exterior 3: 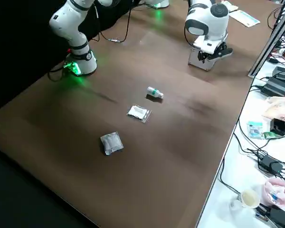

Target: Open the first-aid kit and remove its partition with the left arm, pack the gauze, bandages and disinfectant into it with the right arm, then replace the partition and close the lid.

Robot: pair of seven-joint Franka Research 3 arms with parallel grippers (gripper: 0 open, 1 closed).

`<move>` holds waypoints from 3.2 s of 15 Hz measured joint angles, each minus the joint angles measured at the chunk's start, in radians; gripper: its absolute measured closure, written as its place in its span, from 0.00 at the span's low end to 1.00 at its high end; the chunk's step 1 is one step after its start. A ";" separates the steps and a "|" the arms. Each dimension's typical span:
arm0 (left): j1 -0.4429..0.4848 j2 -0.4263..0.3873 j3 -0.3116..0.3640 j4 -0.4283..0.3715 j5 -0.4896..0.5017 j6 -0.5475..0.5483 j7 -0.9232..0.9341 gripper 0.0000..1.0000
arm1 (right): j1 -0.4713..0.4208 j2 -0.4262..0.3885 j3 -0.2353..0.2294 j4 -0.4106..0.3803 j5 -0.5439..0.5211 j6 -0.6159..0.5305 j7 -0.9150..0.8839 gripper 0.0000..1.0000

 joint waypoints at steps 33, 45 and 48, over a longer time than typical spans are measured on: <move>-0.438 0.321 0.270 0.160 0.010 0.300 -0.721 0.00 | 0.077 0.280 0.024 0.170 0.244 0.024 0.247 0.00; -0.450 0.354 0.291 0.161 0.012 0.399 -0.694 0.00 | 0.075 0.292 0.021 0.185 0.247 0.001 0.161 0.00; -0.455 0.358 0.291 0.162 0.013 0.403 -0.694 0.06 | 0.073 0.292 0.018 0.187 0.247 -0.022 0.157 0.00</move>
